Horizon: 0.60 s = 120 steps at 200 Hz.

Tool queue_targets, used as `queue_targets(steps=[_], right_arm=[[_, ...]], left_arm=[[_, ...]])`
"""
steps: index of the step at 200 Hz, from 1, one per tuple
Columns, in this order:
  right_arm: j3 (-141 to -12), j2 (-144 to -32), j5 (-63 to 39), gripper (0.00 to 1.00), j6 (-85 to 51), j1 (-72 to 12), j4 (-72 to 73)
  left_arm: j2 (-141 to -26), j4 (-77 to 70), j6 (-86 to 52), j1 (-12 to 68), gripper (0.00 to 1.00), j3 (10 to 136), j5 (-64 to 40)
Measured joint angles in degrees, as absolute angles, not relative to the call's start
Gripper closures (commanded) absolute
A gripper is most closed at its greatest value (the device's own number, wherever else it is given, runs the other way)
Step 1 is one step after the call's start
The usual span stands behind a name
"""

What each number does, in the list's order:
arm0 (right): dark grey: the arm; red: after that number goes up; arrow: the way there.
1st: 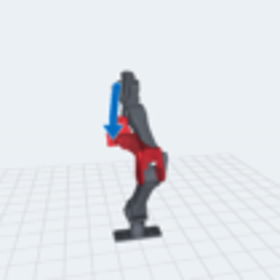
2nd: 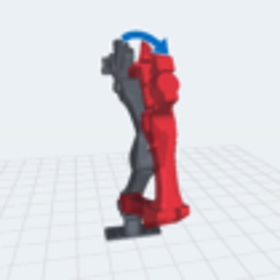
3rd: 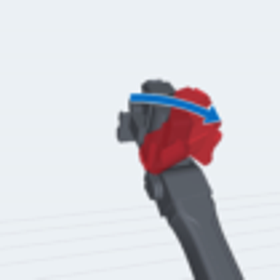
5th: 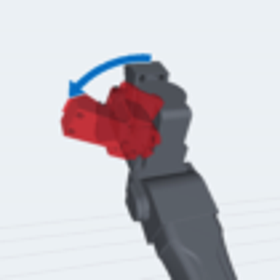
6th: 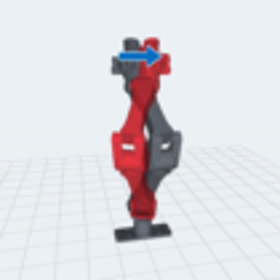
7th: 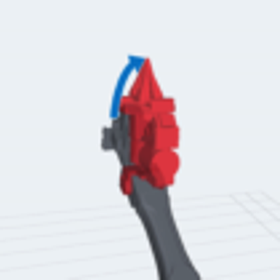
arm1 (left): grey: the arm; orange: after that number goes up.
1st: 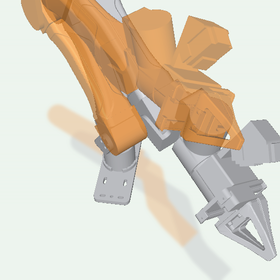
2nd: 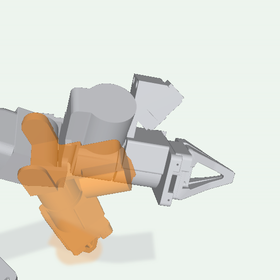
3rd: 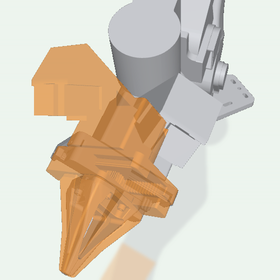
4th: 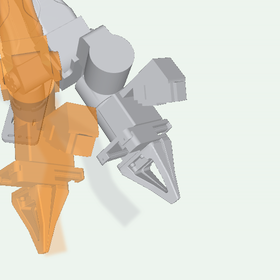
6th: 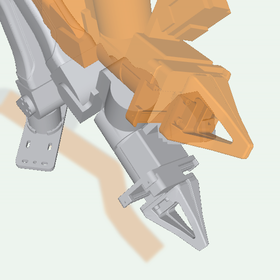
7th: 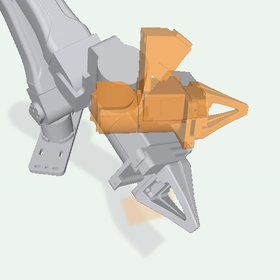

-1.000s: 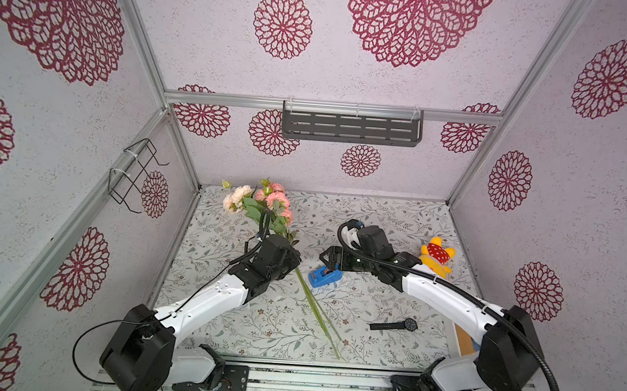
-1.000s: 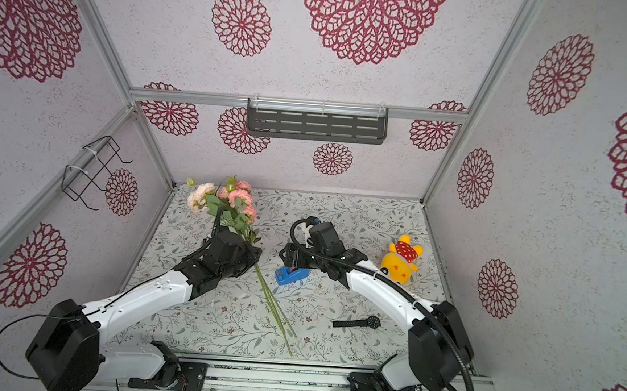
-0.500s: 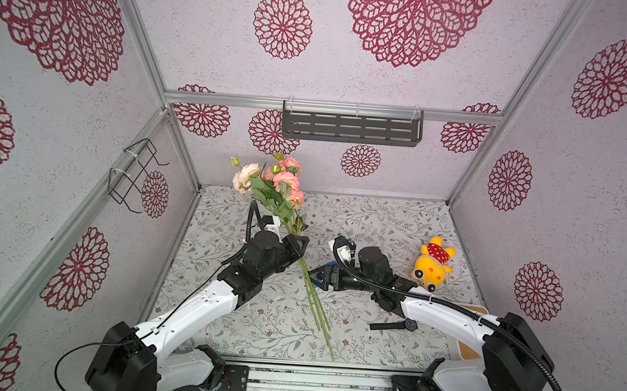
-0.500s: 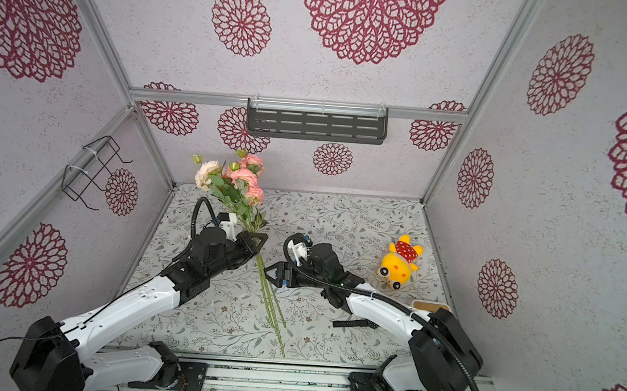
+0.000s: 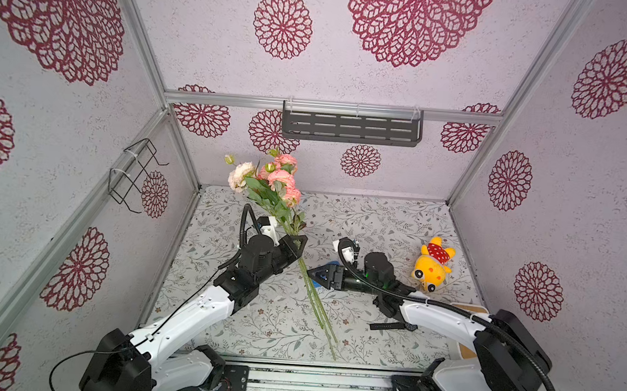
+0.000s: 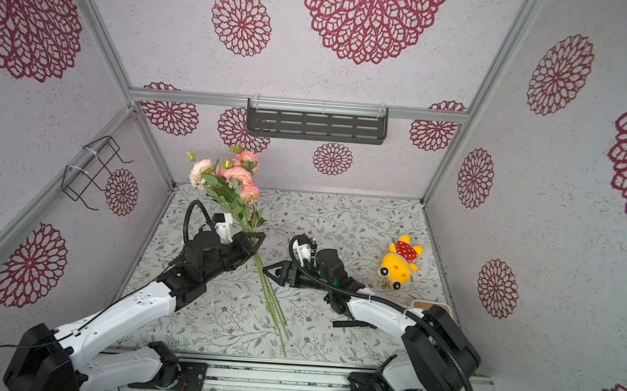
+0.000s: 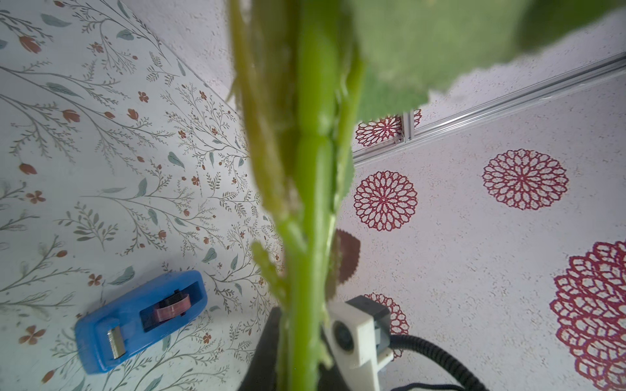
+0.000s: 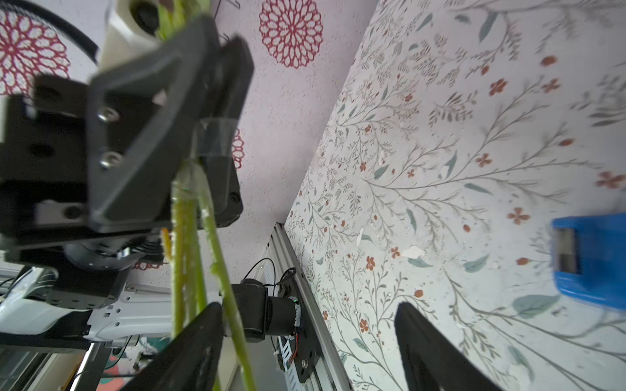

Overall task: Wrap bouquets with tape
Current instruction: Wrap the tape around the bouquet.

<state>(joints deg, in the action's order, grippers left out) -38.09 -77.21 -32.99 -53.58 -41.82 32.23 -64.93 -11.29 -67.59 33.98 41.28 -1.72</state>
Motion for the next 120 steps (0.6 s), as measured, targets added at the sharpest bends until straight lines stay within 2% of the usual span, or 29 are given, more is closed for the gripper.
queue_targets(steps=[38, 74, 102, 120], right_arm=[[-39.70, -74.04, -34.44, 0.12, -52.10, -41.95, 30.15], [-43.31, -78.87, -35.66, 0.21, -51.18, -47.29, 31.35], [-43.31, -83.83, -35.86, 0.40, -52.73, -49.54, 35.51], [-42.57, -84.88, -36.10, 0.62, -53.71, -49.67, 39.48]], left_arm=[[-63.86, -11.42, -67.29, 33.98, 1.00, 41.10, -1.43], [-64.51, -13.54, -67.92, 33.98, 1.00, 41.08, -2.20], [-64.84, -16.62, -69.08, 33.98, 1.00, 40.97, -2.35], [-64.88, -17.02, -68.99, 33.98, 1.00, 40.42, -2.07]])
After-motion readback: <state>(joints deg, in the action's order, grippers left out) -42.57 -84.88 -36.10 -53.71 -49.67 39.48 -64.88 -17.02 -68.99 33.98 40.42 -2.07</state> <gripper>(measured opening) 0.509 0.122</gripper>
